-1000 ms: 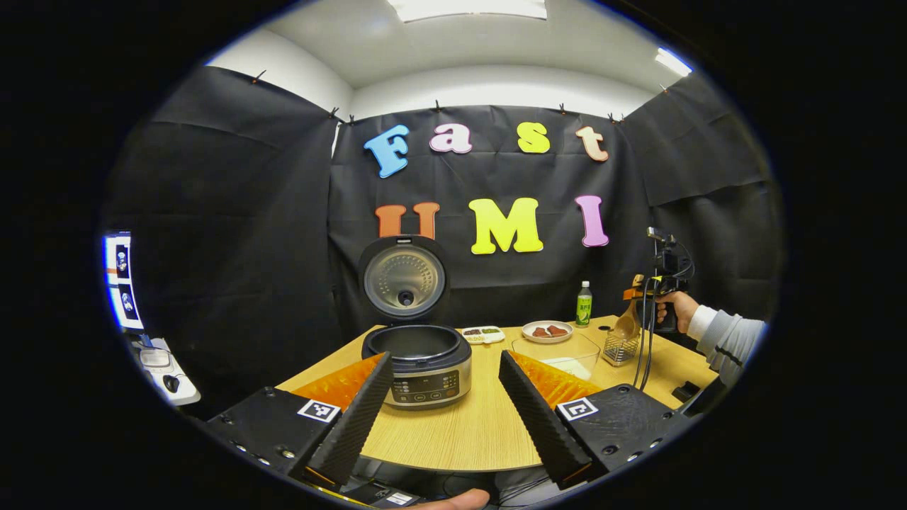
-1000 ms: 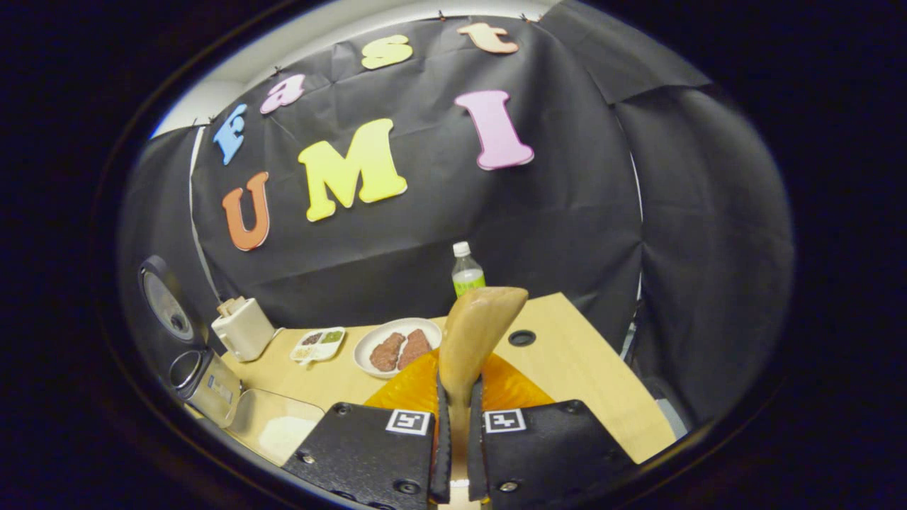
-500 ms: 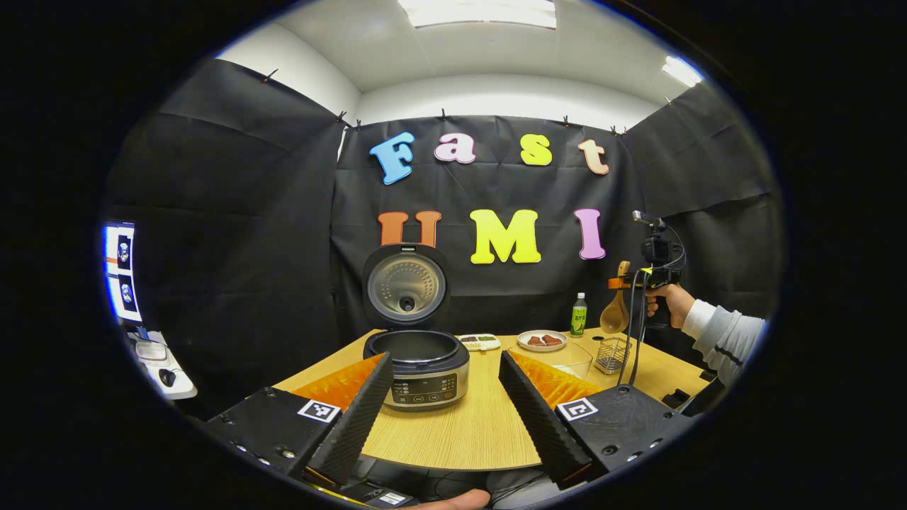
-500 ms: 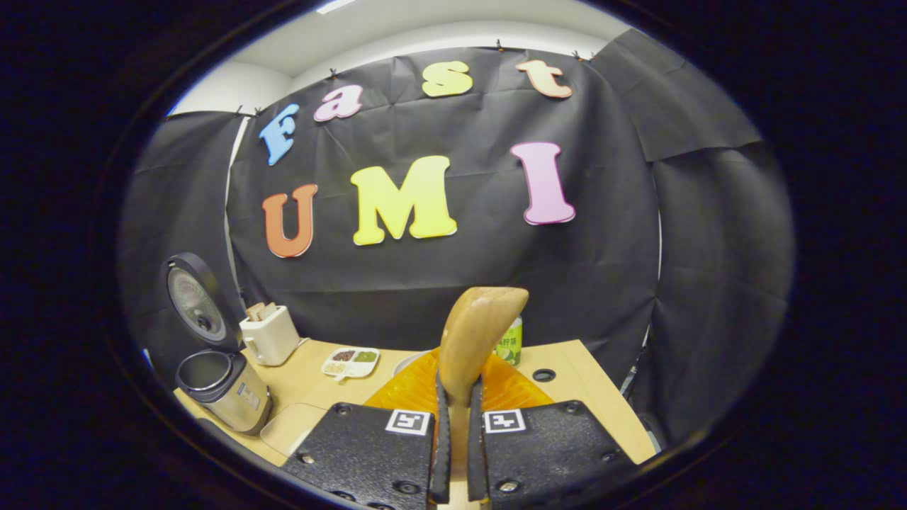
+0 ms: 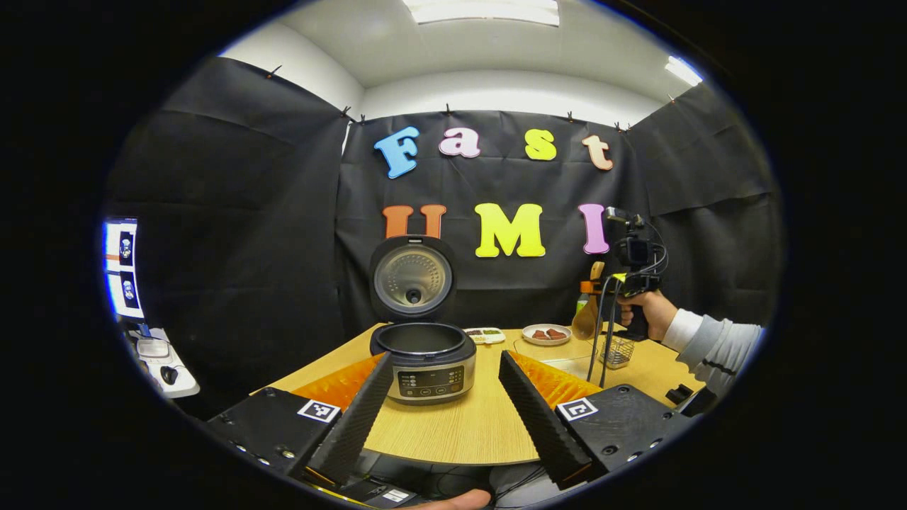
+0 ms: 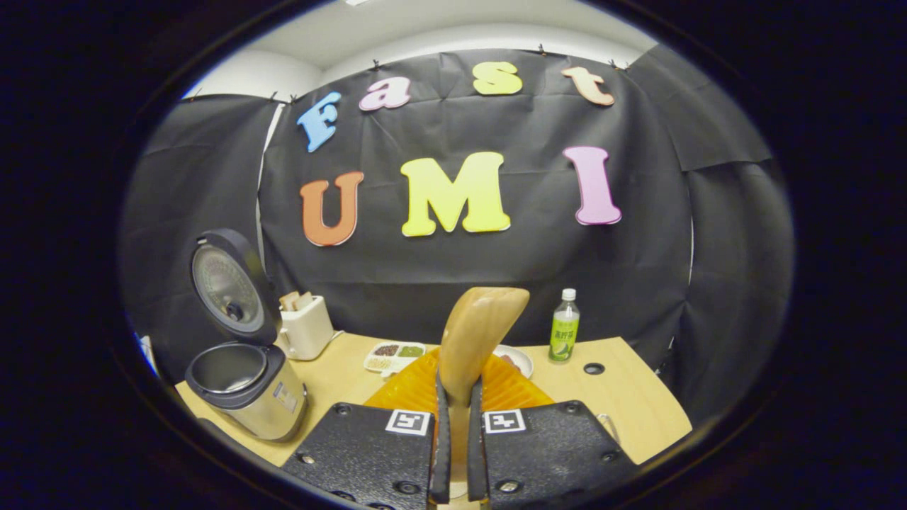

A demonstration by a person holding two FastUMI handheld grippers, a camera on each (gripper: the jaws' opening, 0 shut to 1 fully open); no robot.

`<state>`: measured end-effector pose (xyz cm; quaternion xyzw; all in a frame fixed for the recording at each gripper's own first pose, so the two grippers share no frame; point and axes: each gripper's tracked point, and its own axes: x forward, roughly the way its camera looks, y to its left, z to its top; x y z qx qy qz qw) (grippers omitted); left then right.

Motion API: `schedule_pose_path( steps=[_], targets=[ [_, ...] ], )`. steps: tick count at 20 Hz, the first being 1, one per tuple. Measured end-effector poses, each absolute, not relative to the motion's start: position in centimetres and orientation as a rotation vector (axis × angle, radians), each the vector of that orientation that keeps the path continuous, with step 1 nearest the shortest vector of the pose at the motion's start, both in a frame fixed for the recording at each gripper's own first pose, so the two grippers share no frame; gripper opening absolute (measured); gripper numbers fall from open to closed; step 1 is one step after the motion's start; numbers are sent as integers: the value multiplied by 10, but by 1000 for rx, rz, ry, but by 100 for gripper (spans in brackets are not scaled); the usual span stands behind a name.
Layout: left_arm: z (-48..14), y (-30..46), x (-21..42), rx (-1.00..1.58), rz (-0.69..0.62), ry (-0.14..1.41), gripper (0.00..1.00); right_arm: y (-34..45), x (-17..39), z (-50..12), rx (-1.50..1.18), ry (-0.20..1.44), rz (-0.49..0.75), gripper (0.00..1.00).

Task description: Close the left gripper, press the button to open the rice cooker; take a wooden spoon from the chopstick holder with the right hand, scoop a spoonful of rice and pour it into the rice cooker, then put the wooden spoon back into the chopstick holder.

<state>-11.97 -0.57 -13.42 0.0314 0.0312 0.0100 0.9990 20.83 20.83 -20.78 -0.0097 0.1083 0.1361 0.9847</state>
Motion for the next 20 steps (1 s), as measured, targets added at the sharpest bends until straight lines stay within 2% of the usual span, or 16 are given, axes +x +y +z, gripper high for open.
schedule_pose_path(
  steps=[12,20],
  targets=[
    [-144,16,-121,25,50,83,98,223,212,-318,-174,289,121,14],
    [-147,20,-124,16,54,91,98,276,177,-335,67,401,273,15]
  ],
)
